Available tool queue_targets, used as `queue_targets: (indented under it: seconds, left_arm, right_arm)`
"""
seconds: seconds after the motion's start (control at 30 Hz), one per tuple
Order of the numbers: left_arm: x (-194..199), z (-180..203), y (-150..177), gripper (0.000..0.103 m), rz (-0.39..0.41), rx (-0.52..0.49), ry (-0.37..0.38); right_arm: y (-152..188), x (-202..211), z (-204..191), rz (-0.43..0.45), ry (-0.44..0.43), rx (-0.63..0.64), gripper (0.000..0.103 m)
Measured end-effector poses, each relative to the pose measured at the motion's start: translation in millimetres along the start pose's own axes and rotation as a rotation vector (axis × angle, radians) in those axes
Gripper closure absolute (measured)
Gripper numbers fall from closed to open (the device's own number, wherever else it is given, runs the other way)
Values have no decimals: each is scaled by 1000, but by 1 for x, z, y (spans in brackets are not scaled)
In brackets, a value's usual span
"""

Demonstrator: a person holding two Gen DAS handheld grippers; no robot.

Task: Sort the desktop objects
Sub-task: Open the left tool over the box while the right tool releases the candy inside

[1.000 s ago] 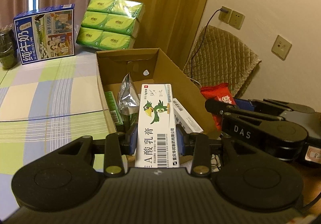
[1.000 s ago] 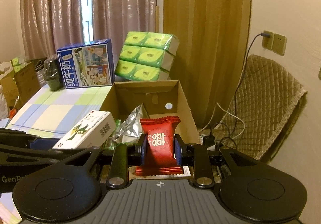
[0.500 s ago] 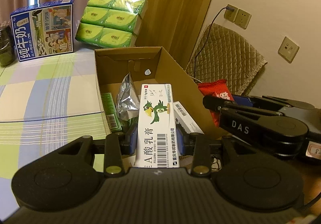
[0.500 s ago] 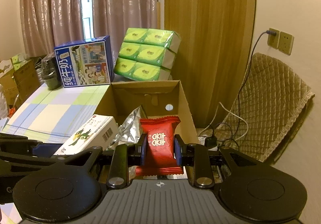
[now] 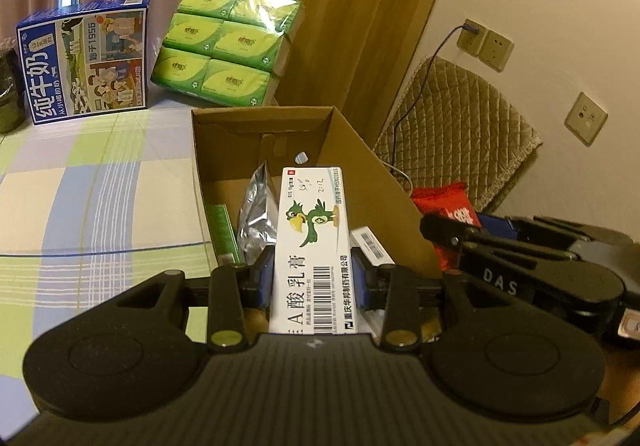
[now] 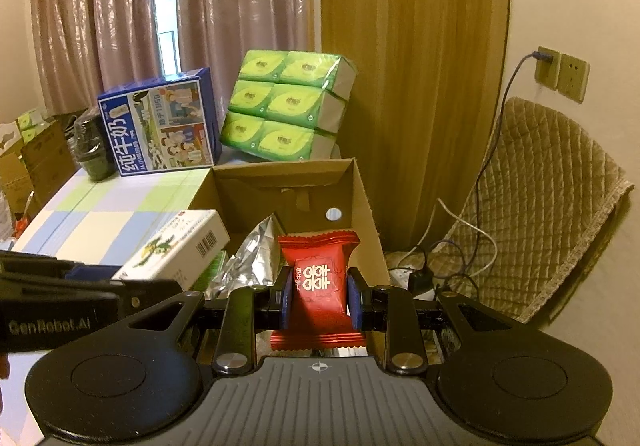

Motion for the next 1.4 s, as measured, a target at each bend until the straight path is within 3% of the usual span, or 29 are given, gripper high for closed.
queue_targets:
  seconds: [0.47, 1.17, 1.2, 1.3, 1.4]
  left_arm:
    - [-26, -12, -15, 69, -2, 22, -9]
    - [-14, -25, -16, 69, 9, 14, -16]
    - [-13, -25, -15, 66, 8, 15, -14]
    - [-13, -26, -15, 63, 3, 21, -6]
    - [-12, -27, -13, 63, 5, 18, -11]
  right_arm:
    - [-9, -24, 6, -24, -10, -15, 78]
    - [-11, -35, -7, -39, -42, -23, 78]
    - [-12, -35, -7, -33, -51, -33, 77]
    - [-14, -34, -2, 0, -77, -85, 30]
    - [-14, -30, 2, 21, -66, -102, 29]
Point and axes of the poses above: each gripper's, at about its wrist camera, not at the fingertips, and x roughly against the way its jaws point, z to its right, y to its underside, the point moved 2 cm from there along -x, roughly the way its jaws point, and after that the axes turned 15 degrees about x, right-handed, at the moved point
